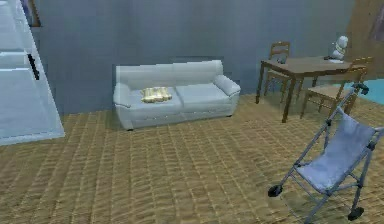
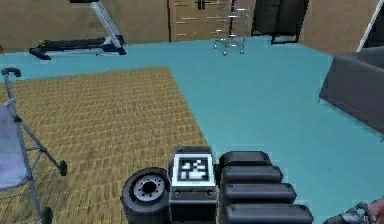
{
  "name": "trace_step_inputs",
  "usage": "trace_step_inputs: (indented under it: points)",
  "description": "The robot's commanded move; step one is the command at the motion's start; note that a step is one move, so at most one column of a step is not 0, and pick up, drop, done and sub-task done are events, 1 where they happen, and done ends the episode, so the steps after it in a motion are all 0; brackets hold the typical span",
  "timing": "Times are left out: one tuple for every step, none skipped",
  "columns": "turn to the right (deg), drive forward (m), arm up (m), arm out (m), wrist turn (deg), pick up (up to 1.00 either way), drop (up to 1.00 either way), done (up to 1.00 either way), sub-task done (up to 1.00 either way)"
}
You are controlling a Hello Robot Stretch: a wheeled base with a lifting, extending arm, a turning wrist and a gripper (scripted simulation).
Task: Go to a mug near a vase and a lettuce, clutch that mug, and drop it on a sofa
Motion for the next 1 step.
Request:
trace_step_inputs:
  points:
    - [0.0, 1.00, 0.00, 0.00, 0.0, 0.00, 0.00, 0.00, 0.00]
